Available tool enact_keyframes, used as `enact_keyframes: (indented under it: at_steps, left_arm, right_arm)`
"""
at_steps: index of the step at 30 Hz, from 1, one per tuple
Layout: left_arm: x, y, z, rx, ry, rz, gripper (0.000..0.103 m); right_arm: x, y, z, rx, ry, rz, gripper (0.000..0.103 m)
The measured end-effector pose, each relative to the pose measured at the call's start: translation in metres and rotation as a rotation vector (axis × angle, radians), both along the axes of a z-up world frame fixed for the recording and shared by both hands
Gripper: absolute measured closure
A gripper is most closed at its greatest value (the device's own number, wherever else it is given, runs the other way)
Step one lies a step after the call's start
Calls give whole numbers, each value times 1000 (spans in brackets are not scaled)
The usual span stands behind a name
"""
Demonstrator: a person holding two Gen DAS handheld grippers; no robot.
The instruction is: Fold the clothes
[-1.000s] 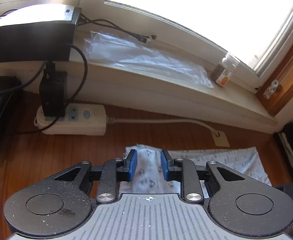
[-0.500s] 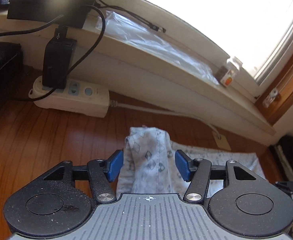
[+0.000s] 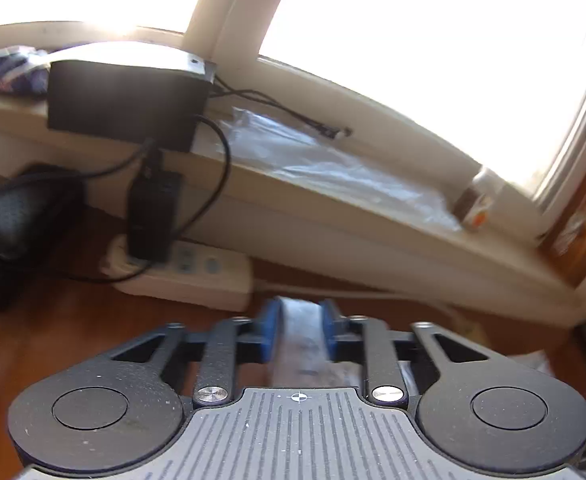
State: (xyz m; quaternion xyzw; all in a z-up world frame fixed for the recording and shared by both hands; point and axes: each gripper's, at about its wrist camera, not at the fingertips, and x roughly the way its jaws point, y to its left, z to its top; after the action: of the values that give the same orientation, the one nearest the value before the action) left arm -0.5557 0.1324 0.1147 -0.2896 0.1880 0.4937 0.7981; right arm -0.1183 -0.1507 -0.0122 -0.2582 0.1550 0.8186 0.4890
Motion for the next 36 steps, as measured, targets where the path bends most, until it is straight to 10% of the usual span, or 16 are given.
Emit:
enact_keyframes:
  at_steps: [15,24,36]
  left_arm:
    - [175,-50,-9,67,58,-333,30]
    - [312,-76,-59,97,74,-551,27]
    - [333,-96,-90,128,128,-596,26]
  right_arm:
    - [12,-29,8,2,9,-56,59]
    - [47,-110,14,31,20,-135,82]
    - [17,-136,21,96,-51,-128,80]
